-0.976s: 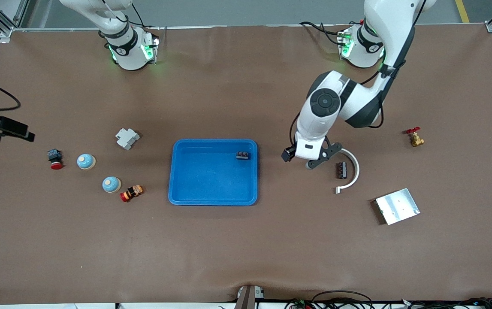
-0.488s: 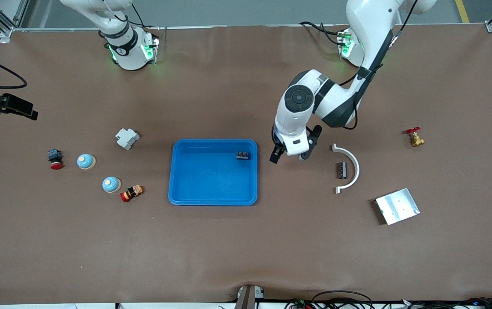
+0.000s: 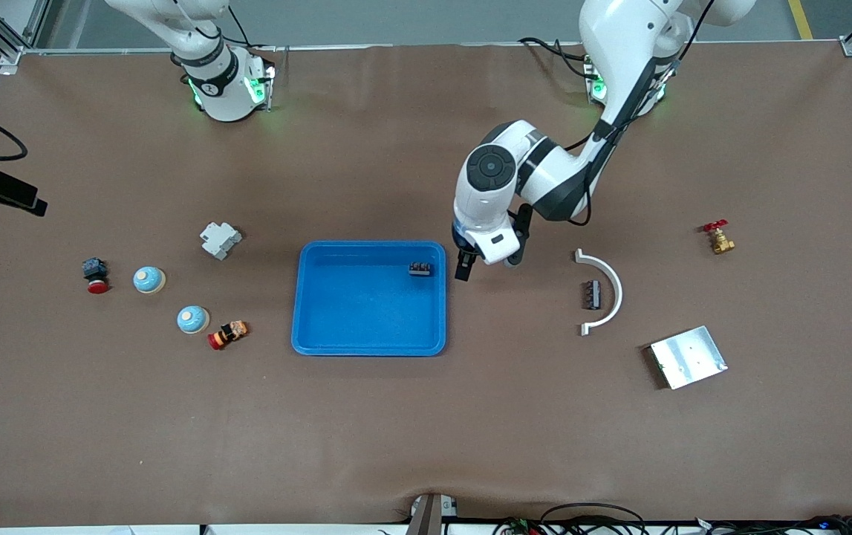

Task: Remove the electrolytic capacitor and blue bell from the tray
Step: 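Move the left gripper to the tray and grasp the second capacitor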

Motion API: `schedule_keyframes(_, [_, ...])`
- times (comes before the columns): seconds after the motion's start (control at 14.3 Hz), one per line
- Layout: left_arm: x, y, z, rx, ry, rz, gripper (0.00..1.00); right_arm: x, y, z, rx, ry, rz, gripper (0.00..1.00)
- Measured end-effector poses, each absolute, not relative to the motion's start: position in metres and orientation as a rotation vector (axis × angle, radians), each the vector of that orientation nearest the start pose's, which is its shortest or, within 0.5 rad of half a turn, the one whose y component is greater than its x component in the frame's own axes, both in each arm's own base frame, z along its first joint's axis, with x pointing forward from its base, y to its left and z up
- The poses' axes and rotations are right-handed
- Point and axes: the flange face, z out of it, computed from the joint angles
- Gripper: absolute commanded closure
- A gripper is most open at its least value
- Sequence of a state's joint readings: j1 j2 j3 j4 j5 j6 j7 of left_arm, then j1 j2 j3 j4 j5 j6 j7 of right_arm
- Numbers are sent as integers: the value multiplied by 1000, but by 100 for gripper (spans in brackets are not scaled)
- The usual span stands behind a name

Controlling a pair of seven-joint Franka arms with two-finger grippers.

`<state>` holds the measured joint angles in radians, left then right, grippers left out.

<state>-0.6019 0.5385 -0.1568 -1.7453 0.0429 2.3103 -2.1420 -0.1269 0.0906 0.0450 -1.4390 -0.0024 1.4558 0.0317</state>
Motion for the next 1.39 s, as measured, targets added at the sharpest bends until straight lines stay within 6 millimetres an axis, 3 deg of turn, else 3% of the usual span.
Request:
schedule_keyframes(0.35, [509, -487, 260, -2216, -2220, 60, 0, 563, -32, 628, -3144, 130, 159, 0])
schedule_keyframes(0.77, [501, -522, 234, -2157, -2256, 19, 0, 559, -32, 627, -3170, 128, 204, 0])
schedule_keyframes(1.39, [515, -540, 206, -2179, -2279, -23, 0, 559, -24, 628, -3172, 115, 203, 0])
